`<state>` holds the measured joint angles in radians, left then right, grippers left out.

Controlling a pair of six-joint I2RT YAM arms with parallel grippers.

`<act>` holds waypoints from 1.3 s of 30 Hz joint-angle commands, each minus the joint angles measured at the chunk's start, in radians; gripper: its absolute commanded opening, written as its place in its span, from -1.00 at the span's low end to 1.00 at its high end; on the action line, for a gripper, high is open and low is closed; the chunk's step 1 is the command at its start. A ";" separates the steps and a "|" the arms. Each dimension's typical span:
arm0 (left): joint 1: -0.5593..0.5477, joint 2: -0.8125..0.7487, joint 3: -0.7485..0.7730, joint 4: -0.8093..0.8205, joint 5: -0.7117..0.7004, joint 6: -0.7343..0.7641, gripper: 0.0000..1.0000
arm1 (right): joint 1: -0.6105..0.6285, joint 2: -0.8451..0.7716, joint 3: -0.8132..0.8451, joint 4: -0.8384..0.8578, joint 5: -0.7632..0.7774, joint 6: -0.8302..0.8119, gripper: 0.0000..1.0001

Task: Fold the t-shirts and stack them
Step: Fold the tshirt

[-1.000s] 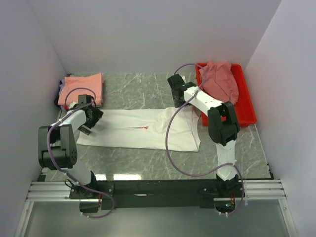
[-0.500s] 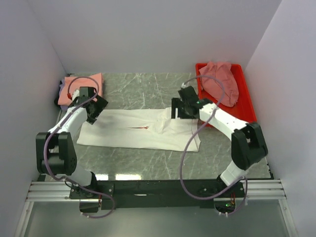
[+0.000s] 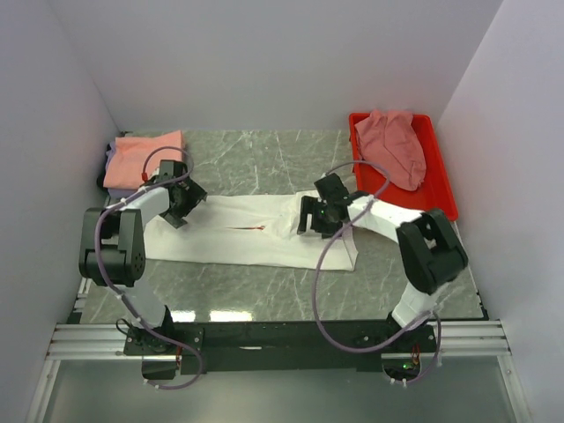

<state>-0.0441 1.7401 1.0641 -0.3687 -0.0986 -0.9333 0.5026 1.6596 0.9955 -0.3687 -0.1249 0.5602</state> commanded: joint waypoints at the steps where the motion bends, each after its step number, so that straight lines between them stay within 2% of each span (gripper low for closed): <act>1: -0.011 -0.056 -0.096 0.016 0.005 -0.024 0.99 | -0.028 0.147 0.129 0.019 0.025 -0.002 0.75; 6: -0.039 -0.164 -0.238 -0.005 0.002 -0.125 0.99 | -0.055 0.371 0.384 -0.038 -0.001 -0.037 0.76; 11: -0.101 -0.250 -0.289 -0.082 -0.078 -0.200 0.99 | -0.070 0.544 0.682 -0.111 -0.033 -0.075 0.76; 14: -0.144 -0.266 -0.319 -0.102 -0.079 -0.243 0.99 | -0.072 0.655 0.813 -0.191 -0.065 -0.105 0.76; 18: -0.210 -0.289 -0.366 -0.125 -0.059 -0.286 0.99 | -0.072 0.797 1.086 -0.317 -0.085 -0.132 0.76; 23: -0.292 -0.307 -0.398 -0.130 -0.009 -0.328 0.99 | -0.081 0.890 1.264 -0.289 -0.211 -0.106 0.77; 28: -0.345 -0.347 -0.443 -0.134 0.045 -0.354 0.99 | -0.084 0.950 1.318 -0.231 -0.286 -0.086 0.78; 32: -0.401 -0.416 -0.518 -0.076 0.089 -0.386 0.99 | -0.081 1.006 1.414 -0.237 -0.318 -0.091 0.79; 36: -0.464 -0.474 -0.588 -0.065 0.105 -0.436 0.99 | -0.078 0.997 1.372 -0.179 -0.321 -0.088 0.79; 39: -0.525 -0.525 -0.576 -0.119 0.102 -0.472 0.99 | -0.073 0.996 1.384 -0.199 -0.331 -0.120 0.79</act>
<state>-0.5167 1.2144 0.5385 -0.3260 -0.0620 -1.3479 0.4191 2.6244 2.3802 -0.5686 -0.4374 0.4690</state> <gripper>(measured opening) 0.994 0.895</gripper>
